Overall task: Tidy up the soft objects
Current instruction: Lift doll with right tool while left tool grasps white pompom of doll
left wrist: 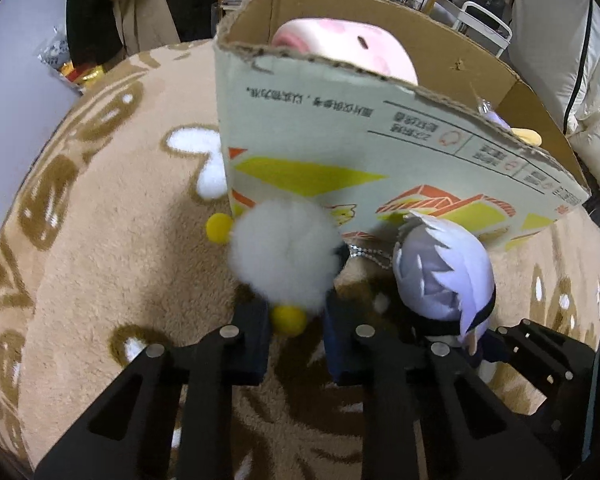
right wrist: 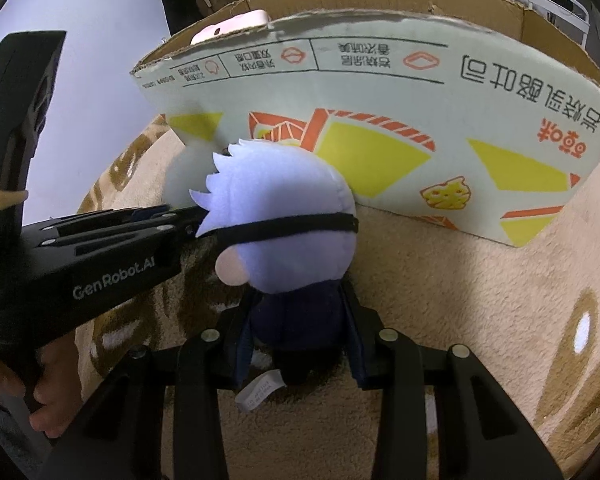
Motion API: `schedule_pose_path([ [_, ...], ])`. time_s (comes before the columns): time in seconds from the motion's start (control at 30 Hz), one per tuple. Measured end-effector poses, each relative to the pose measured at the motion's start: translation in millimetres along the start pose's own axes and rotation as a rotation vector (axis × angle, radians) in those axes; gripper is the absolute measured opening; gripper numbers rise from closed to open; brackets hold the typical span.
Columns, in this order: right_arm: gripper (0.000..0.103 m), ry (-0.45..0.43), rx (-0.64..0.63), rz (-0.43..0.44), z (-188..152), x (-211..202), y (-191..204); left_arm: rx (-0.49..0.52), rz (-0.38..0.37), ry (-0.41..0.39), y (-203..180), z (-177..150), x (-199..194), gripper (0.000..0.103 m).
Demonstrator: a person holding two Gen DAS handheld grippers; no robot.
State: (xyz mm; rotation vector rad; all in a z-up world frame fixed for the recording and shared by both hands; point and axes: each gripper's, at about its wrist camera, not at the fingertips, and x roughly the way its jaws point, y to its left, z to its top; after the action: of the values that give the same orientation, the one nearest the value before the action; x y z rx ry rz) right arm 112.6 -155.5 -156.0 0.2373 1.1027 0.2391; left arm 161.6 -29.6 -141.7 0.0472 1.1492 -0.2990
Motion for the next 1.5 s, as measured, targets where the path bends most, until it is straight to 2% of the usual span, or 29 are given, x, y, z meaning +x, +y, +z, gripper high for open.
schedule_pose_path([
  [0.13,0.040,-0.021,0.013,-0.012,-2.7,-10.5,-2.2,0.007,0.019,-0.022,-1.1,-3.1,-9.0,0.021],
  [0.57,0.040,-0.078,0.063,-0.050,-5.5,-46.3,-16.6,0.049,0.015,-0.117,-15.7,-15.8,-44.0,0.020],
  [0.77,0.040,-0.130,0.073,-0.056,-7.8,-68.2,-21.7,0.076,0.023,-0.193,-24.9,-19.6,-66.6,0.019],
  [0.83,0.040,-0.154,0.073,-0.063,-8.9,-77.1,-22.4,0.089,0.030,-0.226,-26.9,-22.3,-76.0,0.016],
  [0.87,0.040,-0.167,0.076,-0.063,-9.6,-81.9,-22.6,0.096,0.032,-0.244,-28.3,-23.1,-80.5,0.009],
  [0.97,0.040,-0.201,0.085,-0.060,-11.7,-92.3,-17.9,0.112,0.022,-0.289,-31.7,-27.1,-94.5,0.007],
  [1.0,0.040,-0.208,0.085,-0.061,-11.1,-93.7,-14.6,0.118,0.010,-0.298,-32.3,-27.3,-97.5,0.003],
  [1.07,0.040,-0.215,0.083,-0.065,-11.6,-99.3,-11.4,0.132,-0.021,-0.277,-33.6,-25.5,-96.4,0.002],
  [1.27,0.040,-0.220,0.080,-0.074,-14.9,-103.0,-11.3,0.101,-0.001,-0.204,-27.1,-20.0,-76.1,0.002],
  [1.33,0.040,-0.223,0.083,-0.074,-14.7,-104.1,-12.2,0.079,-0.004,-0.181,-23.3,-17.0,-70.1,0.006],
  [1.4,0.040,-0.224,0.087,-0.072,-15.2,-104.6,-13.9,0.062,-0.004,-0.158,-19.9,-15.3,-62.8,0.017],
  [1.5,0.040,-0.220,0.091,-0.070,-15.1,-104.3,-15.3,0.049,0.015,-0.099,-16.5,-13.9,-49.2,0.024],
])
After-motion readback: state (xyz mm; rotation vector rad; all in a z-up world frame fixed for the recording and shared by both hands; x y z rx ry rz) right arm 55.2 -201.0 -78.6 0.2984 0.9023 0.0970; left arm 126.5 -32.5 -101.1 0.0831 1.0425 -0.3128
